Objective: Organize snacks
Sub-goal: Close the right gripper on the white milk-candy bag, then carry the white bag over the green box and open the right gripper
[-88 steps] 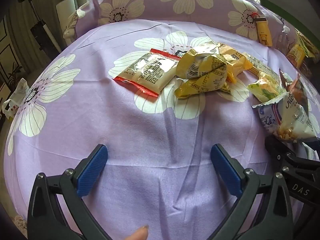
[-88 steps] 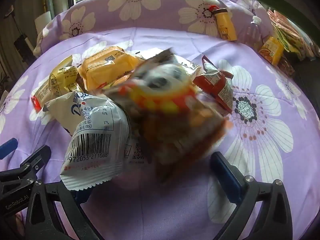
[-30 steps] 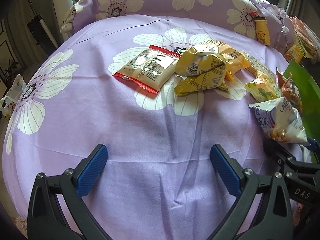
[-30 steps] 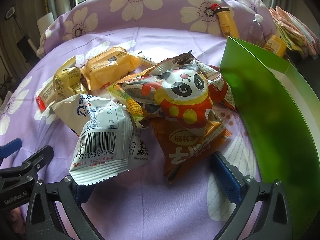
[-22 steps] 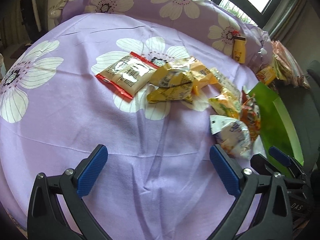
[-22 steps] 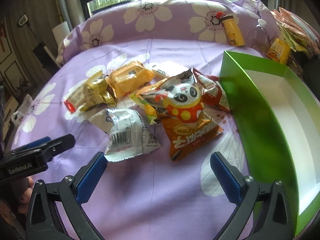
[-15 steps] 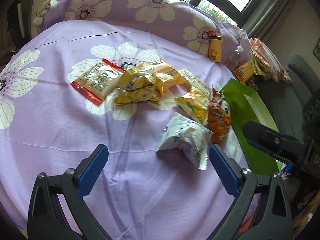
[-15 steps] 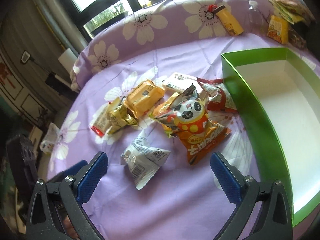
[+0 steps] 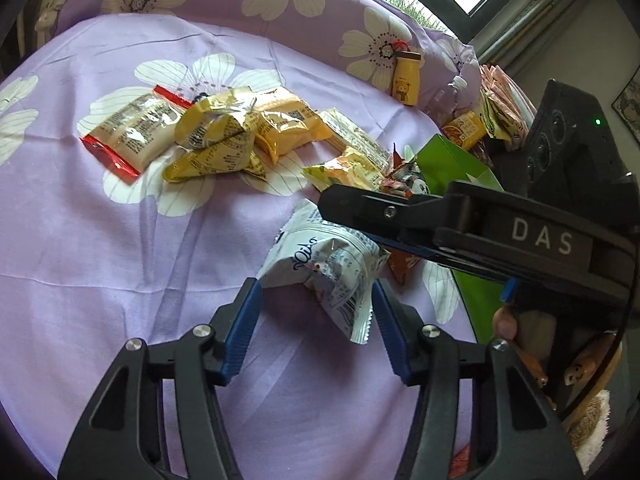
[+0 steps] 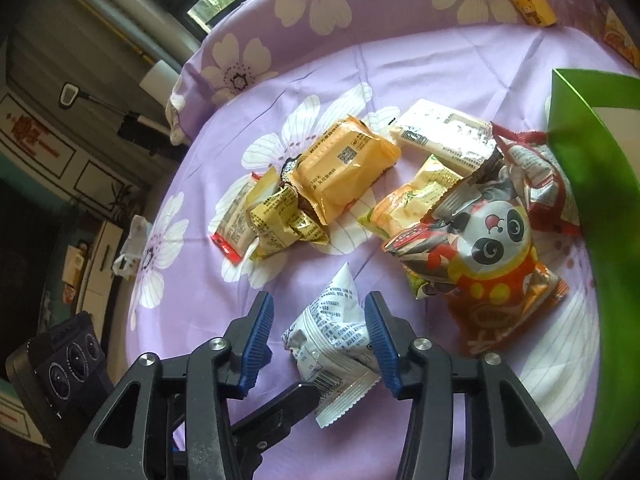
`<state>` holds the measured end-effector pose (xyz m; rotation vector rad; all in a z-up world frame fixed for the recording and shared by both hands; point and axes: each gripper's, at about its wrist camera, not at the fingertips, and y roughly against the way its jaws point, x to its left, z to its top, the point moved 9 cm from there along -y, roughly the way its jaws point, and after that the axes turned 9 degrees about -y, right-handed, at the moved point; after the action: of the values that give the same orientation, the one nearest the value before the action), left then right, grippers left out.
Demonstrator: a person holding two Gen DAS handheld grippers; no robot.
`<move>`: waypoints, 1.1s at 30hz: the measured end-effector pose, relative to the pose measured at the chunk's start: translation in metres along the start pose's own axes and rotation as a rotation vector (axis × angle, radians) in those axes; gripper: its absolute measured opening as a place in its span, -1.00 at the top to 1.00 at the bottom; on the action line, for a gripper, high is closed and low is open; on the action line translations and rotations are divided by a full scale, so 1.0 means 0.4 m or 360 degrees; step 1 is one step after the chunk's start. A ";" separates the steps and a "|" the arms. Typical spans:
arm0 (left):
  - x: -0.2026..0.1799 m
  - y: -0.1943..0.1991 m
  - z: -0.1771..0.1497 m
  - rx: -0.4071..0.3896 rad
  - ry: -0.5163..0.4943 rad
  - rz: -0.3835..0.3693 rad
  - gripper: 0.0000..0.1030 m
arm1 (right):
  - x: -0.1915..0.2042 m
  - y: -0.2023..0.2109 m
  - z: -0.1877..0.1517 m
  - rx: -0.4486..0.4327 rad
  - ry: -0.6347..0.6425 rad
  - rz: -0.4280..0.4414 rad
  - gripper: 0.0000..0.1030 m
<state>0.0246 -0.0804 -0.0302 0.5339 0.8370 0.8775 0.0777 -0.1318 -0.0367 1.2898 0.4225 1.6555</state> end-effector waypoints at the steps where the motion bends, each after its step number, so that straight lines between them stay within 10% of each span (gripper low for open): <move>1: 0.000 -0.006 0.000 0.0011 0.0012 0.0003 -0.07 | -0.005 -0.004 0.001 0.0006 -0.0003 0.0001 0.03; 14: -0.073 -0.009 0.020 0.0016 -0.0160 0.0070 0.36 | -0.009 0.009 -0.043 0.0020 -0.0014 0.0019 0.15; 22: -0.205 0.033 0.077 -0.0128 -0.0447 0.0116 0.35 | -0.013 0.150 -0.017 -0.0236 -0.0043 0.0024 0.15; 33: -0.434 0.000 0.115 -0.0211 -0.0665 -0.0168 0.34 | -0.123 0.382 0.032 -0.0621 -0.0194 -0.0107 0.15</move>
<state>-0.0016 -0.2285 0.0676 0.5276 0.4191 0.6862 0.0164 -0.2497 0.0545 1.0635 0.0620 1.5024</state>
